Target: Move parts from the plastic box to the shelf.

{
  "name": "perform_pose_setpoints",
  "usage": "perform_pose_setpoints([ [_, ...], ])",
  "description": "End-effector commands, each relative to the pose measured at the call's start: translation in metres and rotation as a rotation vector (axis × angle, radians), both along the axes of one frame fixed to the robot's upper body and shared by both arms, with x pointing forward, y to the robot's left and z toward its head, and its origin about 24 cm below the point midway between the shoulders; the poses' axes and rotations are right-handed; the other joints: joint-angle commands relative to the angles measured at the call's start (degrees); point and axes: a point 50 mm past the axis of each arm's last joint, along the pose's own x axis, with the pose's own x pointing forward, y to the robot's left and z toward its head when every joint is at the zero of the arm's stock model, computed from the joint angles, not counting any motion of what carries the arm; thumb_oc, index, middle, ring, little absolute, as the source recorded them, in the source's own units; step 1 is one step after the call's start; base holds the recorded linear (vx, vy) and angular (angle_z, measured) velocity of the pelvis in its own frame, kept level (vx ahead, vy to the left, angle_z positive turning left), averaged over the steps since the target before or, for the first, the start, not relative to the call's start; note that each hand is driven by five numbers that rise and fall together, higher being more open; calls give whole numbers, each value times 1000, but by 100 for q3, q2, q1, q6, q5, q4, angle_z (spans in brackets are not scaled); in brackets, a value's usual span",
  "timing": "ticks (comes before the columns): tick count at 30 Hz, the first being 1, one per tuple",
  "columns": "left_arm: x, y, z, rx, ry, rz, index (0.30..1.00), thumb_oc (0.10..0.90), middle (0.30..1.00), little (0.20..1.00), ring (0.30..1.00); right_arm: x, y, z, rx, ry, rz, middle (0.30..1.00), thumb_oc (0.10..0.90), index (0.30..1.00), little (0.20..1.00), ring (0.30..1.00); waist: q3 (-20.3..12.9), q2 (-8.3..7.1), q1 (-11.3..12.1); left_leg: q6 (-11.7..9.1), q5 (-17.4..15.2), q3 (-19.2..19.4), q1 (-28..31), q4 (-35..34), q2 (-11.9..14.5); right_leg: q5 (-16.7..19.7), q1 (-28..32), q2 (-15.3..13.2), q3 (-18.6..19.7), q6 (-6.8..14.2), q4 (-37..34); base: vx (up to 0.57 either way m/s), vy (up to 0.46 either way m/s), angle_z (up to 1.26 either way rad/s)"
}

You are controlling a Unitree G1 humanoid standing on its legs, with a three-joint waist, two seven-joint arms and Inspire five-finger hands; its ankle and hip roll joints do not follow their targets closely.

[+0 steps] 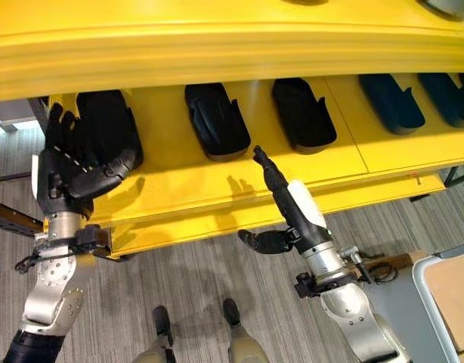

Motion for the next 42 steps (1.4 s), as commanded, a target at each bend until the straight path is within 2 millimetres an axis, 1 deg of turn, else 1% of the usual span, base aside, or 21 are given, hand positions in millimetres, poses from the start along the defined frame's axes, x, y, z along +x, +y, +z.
perform_pose_setpoints([
  [1,-8,-1,44,-14,-273,-64,1000,900,1000,1000,1000,-8,17,52,184,-238,184,1000,900,1000,1000,1000,-400,9,13,217,-597,-62,287,378,-76,-404,128,195,-111,-88,309,9,3,10],
  [8,-18,10,27,-15,-190,-30,1000,900,1000,1000,1000,-1,33,64,440,-192,359,1000,900,1000,1000,1000,-384,25,191,247,-623,-166,305,417,-138,-452,252,131,-210,-90,311,20,11,11],
  [13,-21,11,19,-11,-141,-37,1000,900,1000,1000,1000,5,44,68,547,-160,426,1000,900,1000,1000,1000,-345,51,342,264,-627,-263,290,408,-196,-486,326,61,-321,-71,310,16,14,16],
  [20,-23,11,11,-55,-97,-41,1000,900,1000,1000,1000,19,59,71,623,-124,456,1000,900,1000,1000,1000,-314,95,527,305,-625,-409,250,408,-261,-499,384,-8,-455,-50,274,16,14,19],
  [21,-23,11,11,-55,-97,-41,1000,900,1000,1000,1000,19,59,71,623,-125,457,1000,900,1000,1000,1000,-313,94,521,305,-626,-410,249,410,-262,-499,385,-9,-457,-50,273,4,12,16],
  [23,-24,11,8,-53,-80,-45,1000,900,1000,1000,1000,27,65,72,659,-102,457,1000,900,1000,1000,1000,-294,121,597,321,-637,-430,228,429,-284,-503,395,-36,-497,-46,266,7,17,11],
  [26,-24,9,9,-50,-76,-58,1000,900,1000,1000,1000,34,68,72,697,-84,451,1000,900,1000,1000,1000,-266,138,657,337,-658,-454,201,473,-307,-521,398,-48,-515,-49,277,9,13,3],
  [27,-24,9,9,-50,-76,-58,1000,900,1000,1000,1000,34,68,72,698,-85,451,1000,900,1000,1000,1000,-265,136,655,337,-661,-455,199,478,-307,-522,398,-48,-516,-48,278,1,12,3],
  [31,-23,3,8,-69,-67,-93,1000,900,1000,1000,1000,46,72,71,724,-63,406,1000,900,1000,1000,1000,-164,173,721,353,-707,-482,113,607,-343,-559,374,-81,-553,-53,346,-8,12,7],
  [42,-21,-5,10,-83,-65,-134,1000,900,1000,1000,1000,62,65,72,702,-107,252,1000,900,1000,1000,1000,69,289,777,394,-811,-504,-68,889,-380,-626,220,-123,-555,-82,587,-12,8,4],
])
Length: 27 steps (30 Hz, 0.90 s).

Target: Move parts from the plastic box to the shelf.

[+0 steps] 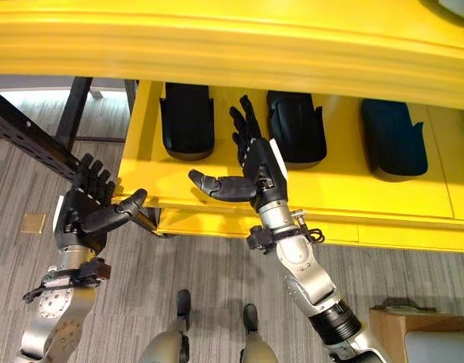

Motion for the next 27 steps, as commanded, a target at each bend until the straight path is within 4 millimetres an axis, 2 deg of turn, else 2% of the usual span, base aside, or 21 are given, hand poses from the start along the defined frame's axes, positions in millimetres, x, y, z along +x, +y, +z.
perform_pose_setpoints([
  [1,0,-4,50,33,-262,-47,1000,900,1000,1000,1000,-1,5,56,55,-276,-13,1000,900,1000,1000,1000,-328,-90,-42,295,-882,265,29,886,-100,-394,-133,91,239,-123,590,0,0,0],
  [6,1,-6,52,29,-268,-55,1000,900,1000,1000,1000,7,6,52,48,-246,-43,1000,900,1000,1000,1000,-221,-28,-43,298,-887,283,-22,942,-88,-400,-252,105,261,-142,689,0,0,0],
  [18,1,-6,52,6,-272,-57,1000,900,1000,1000,1000,26,18,44,57,-156,-4,1000,900,1000,1000,1000,-47,16,27,296,-873,280,-150,1017,-87,-408,-404,131,272,-165,794,0,-1,1],
  [27,2,-4,53,13,-282,-53,1000,900,1000,1000,1000,42,23,45,15,-132,-28,1000,900,1000,1000,1000,103,102,140,312,-833,238,-263,1009,-105,-405,-564,154,247,-166,885,-1,-3,2],
])
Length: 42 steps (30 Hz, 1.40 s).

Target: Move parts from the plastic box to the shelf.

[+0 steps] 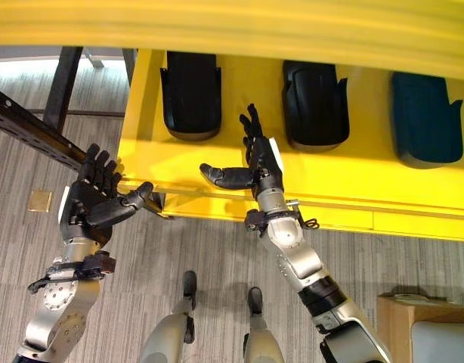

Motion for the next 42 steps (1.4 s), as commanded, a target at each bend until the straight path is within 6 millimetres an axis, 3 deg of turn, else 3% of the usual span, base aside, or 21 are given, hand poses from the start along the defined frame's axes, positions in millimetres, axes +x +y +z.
perform_pose_setpoints([
  [1,-6,2,42,3,-237,-20,1000,900,1000,1000,1000,-4,25,54,85,-227,101,1000,900,1000,1000,1000,-394,-19,-6,296,-817,252,44,760,-100,-430,-411,151,268,-150,877,0,0,0],
  [11,-5,9,36,-28,-214,25,1000,900,1000,1000,1000,2,40,37,153,-118,176,1000,900,1000,1000,1000,-381,1,80,302,-820,225,-12,731,-131,-428,-422,120,228,-137,815,3,2,1],
  [30,-4,13,34,-57,-213,64,1000,900,1000,1000,1000,-3,62,45,164,-129,273,1000,900,1000,1000,1000,-375,-90,201,316,-837,165,-108,744,-159,-427,-450,86,189,-125,763,3,4,3],
  [37,-5,14,34,-59,-214,75,1000,900,1000,1000,1000,-3,58,46,158,-139,251,1000,900,1000,1000,1000,-378,-102,197,317,-842,162,-110,742,-159,-430,-446,80,195,-125,769,0,0,0],
  [42,-5,14,34,-61,-216,99,1000,900,1000,1000,1000,-14,44,65,106,-282,166,1000,900,1000,1000,1000,-366,-114,117,324,-849,183,-104,737,-144,-427,-493,87,226,-130,811,0,0,0],
])
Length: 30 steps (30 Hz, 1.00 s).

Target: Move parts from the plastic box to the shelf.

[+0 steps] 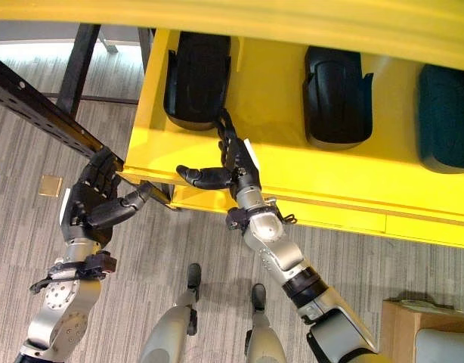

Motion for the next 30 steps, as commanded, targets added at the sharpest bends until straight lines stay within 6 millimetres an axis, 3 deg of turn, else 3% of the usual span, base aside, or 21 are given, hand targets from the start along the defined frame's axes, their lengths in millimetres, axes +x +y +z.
perform_pose_setpoints([
  [1,-7,12,38,-44,-231,81,1000,900,1000,1000,1000,-18,10,69,65,-354,11,1000,900,1000,1000,1000,-425,-177,-33,325,-848,348,112,559,-114,-437,-463,83,397,-114,818,0,0,0],
  [11,-9,11,43,-9,-249,110,1000,900,1000,1000,1000,-56,-4,90,-4,-603,-89,1000,900,1000,1000,1000,-432,-176,-208,332,-848,399,151,538,-68,-441,-520,128,479,-134,867,-4,2,-1],
  [18,-10,11,42,2,-248,105,1000,900,1000,1000,1000,-67,-6,91,32,-623,-57,1000,900,1000,1000,1000,-493,-195,-281,311,-821,425,222,490,-34,-427,-492,154,509,-141,850,-13,-12,-4],
  [30,-8,13,38,40,-224,68,1000,900,1000,1000,1000,-76,-46,95,43,-671,-189,1000,900,1000,1000,1000,-691,-178,-479,236,-678,477,538,209,69,-405,-386,286,565,-176,819,-14,-31,-5],
])
